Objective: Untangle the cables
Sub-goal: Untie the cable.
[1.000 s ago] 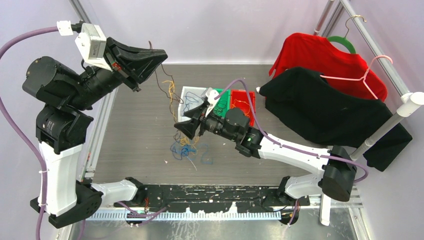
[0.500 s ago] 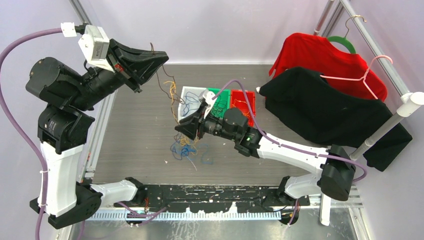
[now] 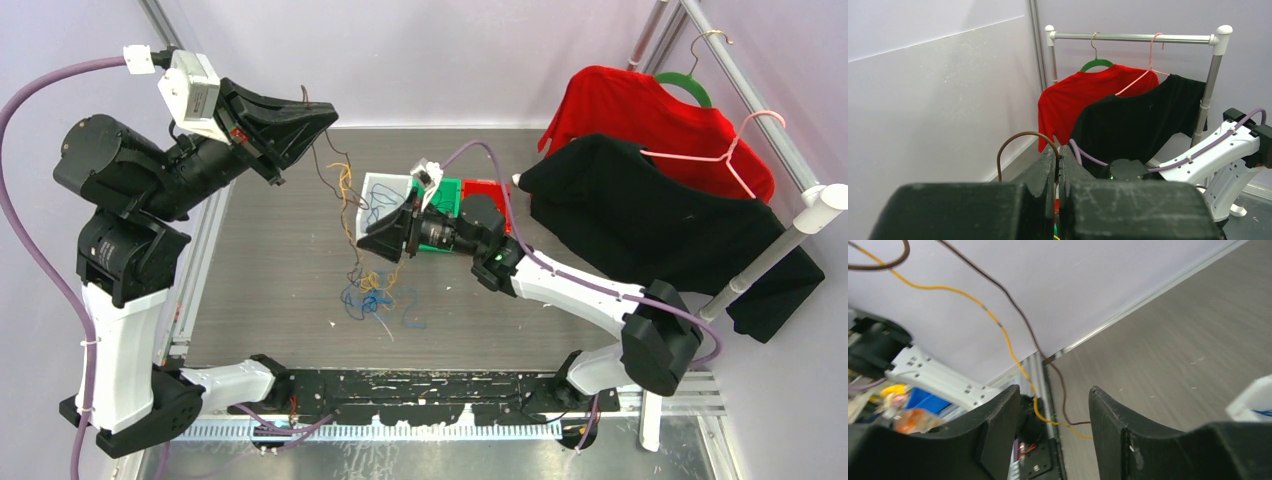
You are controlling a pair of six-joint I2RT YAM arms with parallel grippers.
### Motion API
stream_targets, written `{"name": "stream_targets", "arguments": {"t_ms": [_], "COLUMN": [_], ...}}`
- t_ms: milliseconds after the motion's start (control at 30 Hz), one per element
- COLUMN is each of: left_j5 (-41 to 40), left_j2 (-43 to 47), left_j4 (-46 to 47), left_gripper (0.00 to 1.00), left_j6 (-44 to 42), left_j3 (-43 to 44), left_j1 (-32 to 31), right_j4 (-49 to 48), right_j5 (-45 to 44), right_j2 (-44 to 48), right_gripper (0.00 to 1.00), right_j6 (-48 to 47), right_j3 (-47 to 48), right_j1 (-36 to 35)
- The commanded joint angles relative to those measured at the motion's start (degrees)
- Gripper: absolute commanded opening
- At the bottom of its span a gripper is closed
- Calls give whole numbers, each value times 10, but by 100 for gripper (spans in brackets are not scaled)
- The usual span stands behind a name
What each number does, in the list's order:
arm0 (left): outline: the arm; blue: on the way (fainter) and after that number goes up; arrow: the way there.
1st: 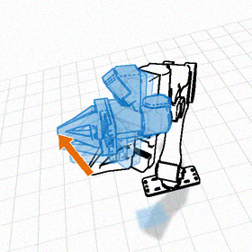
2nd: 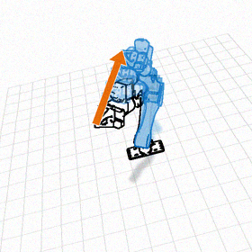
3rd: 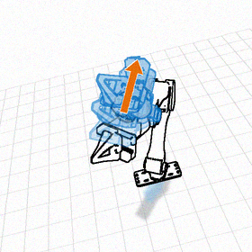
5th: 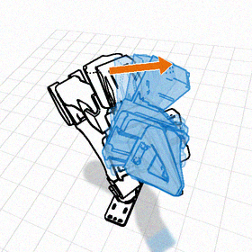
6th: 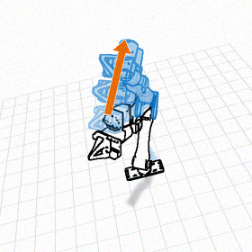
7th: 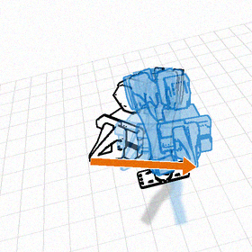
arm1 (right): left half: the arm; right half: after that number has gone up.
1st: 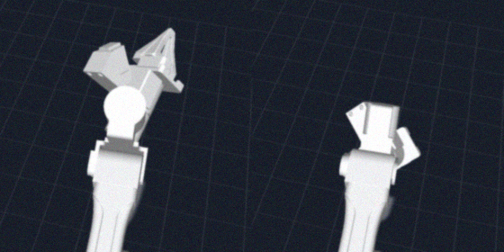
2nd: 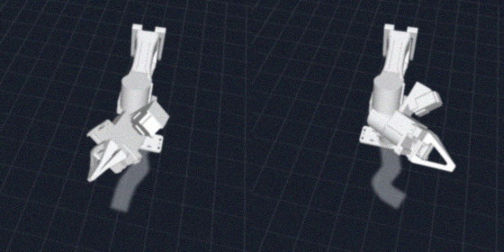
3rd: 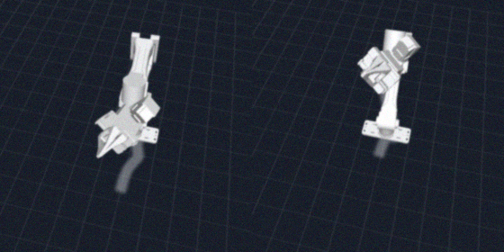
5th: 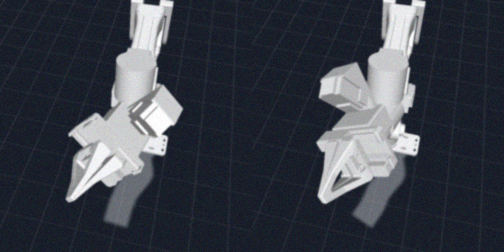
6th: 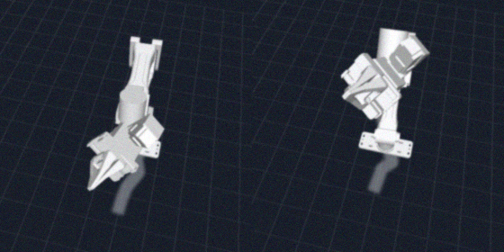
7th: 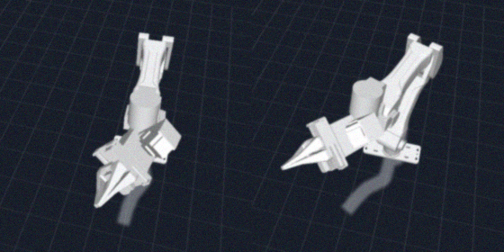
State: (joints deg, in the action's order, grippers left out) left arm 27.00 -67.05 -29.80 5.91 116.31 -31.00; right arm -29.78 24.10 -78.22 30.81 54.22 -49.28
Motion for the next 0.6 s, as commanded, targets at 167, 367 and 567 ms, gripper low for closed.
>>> {"name": "stream_targets", "arguments": {"t_ms": [167, 367, 567], "left_j5": [-3, -4, -5], "left_j2": [10, 10, 10], "left_j4": [39, 41, 44], "left_gripper": [0, 0, 0], "left_j6": [-1, -1, -4], "left_j3": [2, -1, -2], "left_j1": [1, 1, 1], "right_j4": [-102, -104, -163], "right_j5": [165, 170, 182], "right_j2": [-35, -33, -55], "right_gripper": [56, 45, 38], "right_j6": [93, 97, 147], "right_j3": [30, 30, 30], "right_j1": [0, 0, -1]}}
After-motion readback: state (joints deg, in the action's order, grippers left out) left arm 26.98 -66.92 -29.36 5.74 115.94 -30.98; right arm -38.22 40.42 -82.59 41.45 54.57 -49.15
